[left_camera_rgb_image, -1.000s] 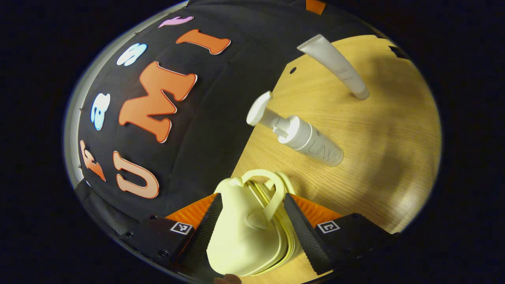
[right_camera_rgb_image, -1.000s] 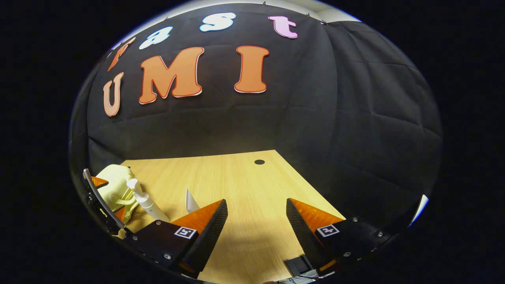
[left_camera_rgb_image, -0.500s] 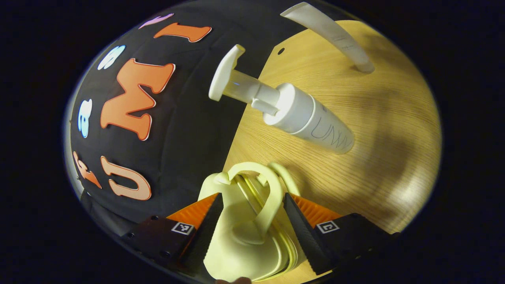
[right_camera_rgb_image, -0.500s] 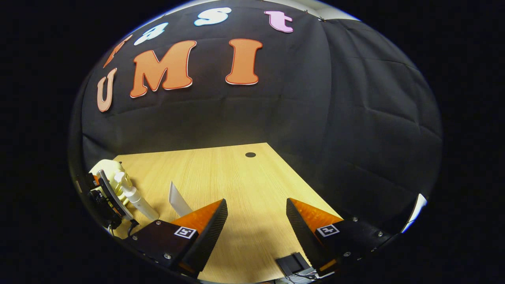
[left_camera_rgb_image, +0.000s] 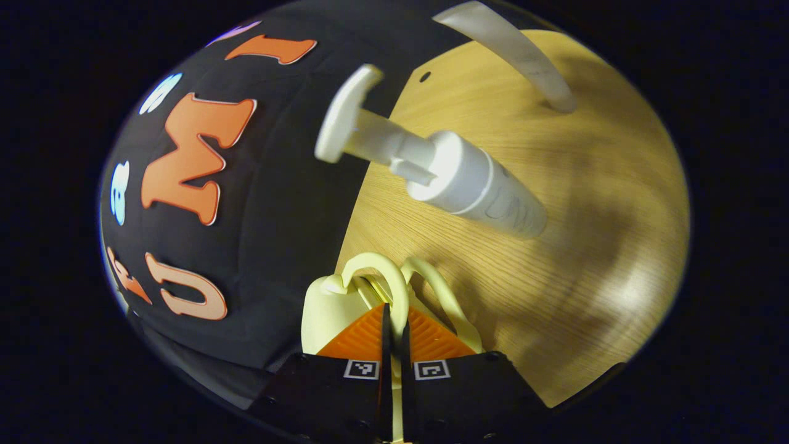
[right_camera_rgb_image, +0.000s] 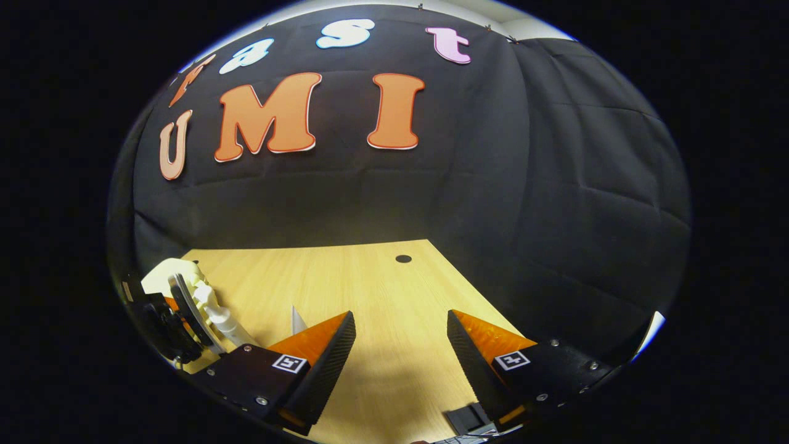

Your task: First open the suitcase, pack the skin care products into it, and then close the suitcase.

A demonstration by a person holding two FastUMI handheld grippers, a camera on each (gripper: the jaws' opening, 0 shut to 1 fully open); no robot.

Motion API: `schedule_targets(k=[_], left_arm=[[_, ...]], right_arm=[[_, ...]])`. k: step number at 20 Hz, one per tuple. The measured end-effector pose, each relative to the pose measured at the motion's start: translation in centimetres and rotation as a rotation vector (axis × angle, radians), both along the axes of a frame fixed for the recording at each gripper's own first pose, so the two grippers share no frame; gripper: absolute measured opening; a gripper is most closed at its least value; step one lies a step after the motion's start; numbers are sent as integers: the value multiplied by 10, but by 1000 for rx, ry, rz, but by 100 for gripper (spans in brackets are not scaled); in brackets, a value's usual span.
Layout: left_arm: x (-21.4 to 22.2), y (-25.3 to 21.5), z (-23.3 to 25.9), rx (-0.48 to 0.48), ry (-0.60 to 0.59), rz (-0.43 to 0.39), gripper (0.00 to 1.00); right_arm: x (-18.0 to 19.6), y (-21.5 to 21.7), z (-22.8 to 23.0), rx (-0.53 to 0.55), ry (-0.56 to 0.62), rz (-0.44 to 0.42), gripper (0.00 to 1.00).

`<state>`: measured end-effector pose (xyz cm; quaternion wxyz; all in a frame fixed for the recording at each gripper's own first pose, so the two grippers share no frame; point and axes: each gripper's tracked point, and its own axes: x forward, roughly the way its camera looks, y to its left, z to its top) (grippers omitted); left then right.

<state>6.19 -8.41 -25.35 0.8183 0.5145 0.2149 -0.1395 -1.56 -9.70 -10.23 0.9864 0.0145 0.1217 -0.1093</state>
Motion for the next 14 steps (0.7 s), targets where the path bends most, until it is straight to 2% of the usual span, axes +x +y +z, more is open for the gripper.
schedule_targets(k=[6,11,14], left_arm=[[11,19,71,-325,91,56,6],[20,68,106,-568,138,48,6],[27,101,122,-721,154,49,6]], right_arm=[[26,52,39,-10,-54,45,95],[17,112,79,-8,-105,-14,95],[9,161,95,38,-143,-33,95]])
